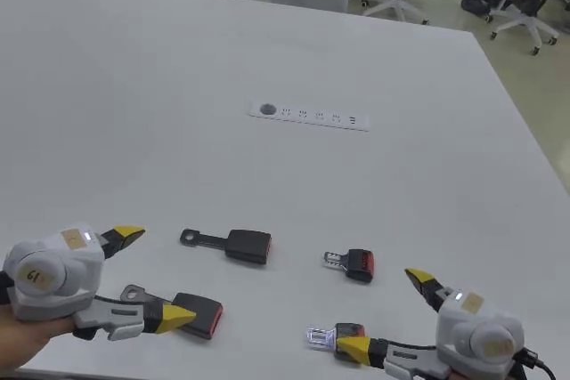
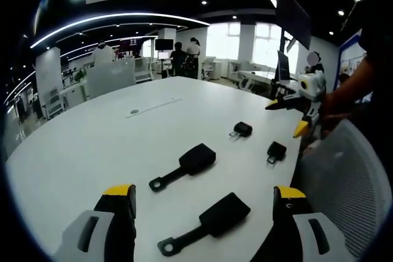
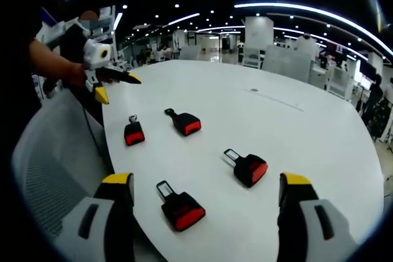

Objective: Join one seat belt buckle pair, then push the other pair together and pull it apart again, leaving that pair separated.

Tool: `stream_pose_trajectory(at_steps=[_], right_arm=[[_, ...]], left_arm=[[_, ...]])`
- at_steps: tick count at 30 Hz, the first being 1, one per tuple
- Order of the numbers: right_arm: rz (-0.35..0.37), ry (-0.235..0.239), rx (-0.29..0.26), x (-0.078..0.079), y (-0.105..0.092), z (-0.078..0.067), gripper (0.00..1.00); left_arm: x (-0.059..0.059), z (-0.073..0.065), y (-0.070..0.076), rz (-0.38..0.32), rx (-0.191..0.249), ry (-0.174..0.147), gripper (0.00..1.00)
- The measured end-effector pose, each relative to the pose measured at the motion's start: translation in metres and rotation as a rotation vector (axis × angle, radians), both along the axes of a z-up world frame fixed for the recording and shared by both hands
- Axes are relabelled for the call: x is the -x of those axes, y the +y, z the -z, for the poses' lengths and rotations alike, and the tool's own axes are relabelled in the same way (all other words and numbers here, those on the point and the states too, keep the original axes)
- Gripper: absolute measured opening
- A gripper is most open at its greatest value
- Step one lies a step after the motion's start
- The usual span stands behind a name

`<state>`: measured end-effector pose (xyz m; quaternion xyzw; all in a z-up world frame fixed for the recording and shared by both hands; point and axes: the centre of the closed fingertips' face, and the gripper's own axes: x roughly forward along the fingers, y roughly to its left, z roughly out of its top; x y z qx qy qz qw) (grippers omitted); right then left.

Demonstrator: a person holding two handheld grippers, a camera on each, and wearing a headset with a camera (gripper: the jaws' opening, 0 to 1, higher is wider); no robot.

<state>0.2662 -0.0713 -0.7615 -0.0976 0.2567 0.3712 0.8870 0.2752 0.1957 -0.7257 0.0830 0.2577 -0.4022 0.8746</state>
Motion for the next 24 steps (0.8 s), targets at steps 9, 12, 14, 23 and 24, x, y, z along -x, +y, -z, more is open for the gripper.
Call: stream_pose_trajectory(at_steps=[9, 12, 14, 23, 24], right_arm=[[0.001, -0.003, -0.004, -0.0006, -0.0011, -0.0029, 1.00], [0.001, 0.000, 0.001, -0.0003, -0.0018, -0.0021, 1.00], [0.002, 0.004, 0.002, 0.0007, -0.0017, -0.0017, 1.00], [0.003, 0.015, -0.002, 0.0046, -0.0006, 0.0026, 1.00], [0.003, 0.015, -0.004, 0.0046, -0.0001, 0.0021, 1.00]], left_arm=[[-0.0015, -0.0028, 0.0002, 0.001, 0.007, -0.003, 0.96], [-0.0029, -0.0023, 0.0017, -0.001, 0.004, -0.002, 0.96], [-0.0026, -0.0018, 0.0024, 0.000, 0.001, 0.000, 0.96], [0.0015, 0.0019, 0.0036, -0.004, -0.002, 0.019, 0.97], [0.0015, 0.0016, 0.0035, -0.004, -0.001, 0.018, 0.97]])
